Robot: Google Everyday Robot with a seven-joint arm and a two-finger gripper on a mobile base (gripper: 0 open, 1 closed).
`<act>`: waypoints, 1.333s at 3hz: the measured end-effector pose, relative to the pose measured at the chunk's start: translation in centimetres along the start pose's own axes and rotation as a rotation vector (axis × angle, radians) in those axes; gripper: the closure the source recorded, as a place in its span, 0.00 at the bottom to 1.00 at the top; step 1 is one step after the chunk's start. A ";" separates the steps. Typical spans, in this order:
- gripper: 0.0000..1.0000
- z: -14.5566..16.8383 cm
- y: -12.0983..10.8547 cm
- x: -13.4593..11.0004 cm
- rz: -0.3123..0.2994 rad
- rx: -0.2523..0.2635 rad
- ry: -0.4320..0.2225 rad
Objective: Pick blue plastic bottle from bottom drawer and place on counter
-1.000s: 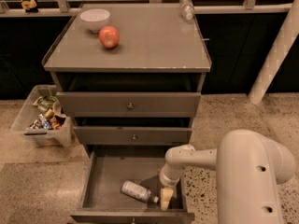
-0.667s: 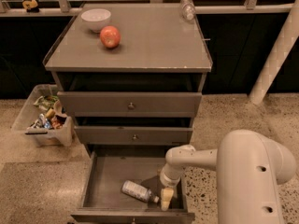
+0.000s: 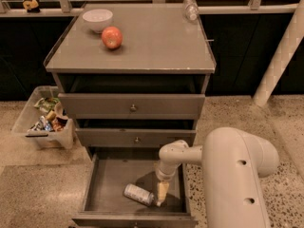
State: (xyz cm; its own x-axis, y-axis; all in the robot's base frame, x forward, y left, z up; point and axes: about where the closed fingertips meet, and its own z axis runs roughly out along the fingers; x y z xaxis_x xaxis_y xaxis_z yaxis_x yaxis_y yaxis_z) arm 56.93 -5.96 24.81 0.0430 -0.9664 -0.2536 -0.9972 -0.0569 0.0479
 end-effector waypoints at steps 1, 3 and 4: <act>0.00 1.5 -2.5 -1.8 -0.011 0.139 -0.086; 0.00 2.1 -3.7 -2.7 -0.015 0.192 -0.117; 0.00 5.4 -4.7 -4.7 -0.019 0.215 -0.170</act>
Offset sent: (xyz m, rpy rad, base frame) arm 0.0194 0.0195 -0.0099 0.0739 -0.1087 -0.0210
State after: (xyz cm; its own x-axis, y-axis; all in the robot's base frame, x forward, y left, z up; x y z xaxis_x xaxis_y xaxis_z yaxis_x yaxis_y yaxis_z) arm 61.13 0.21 20.56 0.0689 -0.9085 -0.4121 -0.9871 -0.0023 -0.1601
